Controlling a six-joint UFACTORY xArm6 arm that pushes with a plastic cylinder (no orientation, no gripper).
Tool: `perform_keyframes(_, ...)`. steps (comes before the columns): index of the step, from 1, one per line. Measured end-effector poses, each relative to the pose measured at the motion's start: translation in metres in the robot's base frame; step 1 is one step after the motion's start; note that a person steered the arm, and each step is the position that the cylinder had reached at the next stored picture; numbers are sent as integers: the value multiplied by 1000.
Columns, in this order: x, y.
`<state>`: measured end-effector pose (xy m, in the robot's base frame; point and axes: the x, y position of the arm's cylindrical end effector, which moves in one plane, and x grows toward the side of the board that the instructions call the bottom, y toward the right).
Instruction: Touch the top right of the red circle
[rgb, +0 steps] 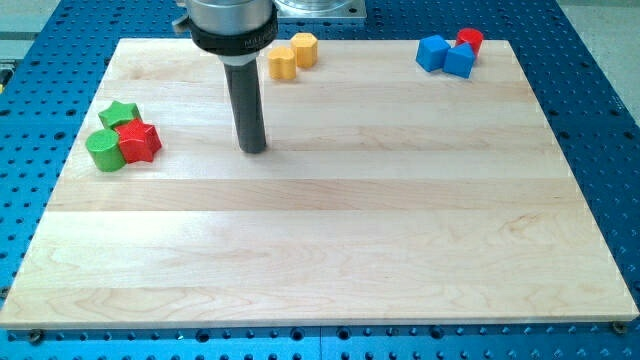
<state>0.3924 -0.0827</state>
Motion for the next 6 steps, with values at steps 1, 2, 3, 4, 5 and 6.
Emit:
perform_keyframes(1,-13,18)
perform_keyframes(2,11,138)
perform_keyframes(3,7,267)
perform_keyframes(4,-49,361)
perform_keyframes(5,-140,414)
perform_keyframes(6,-197,428)
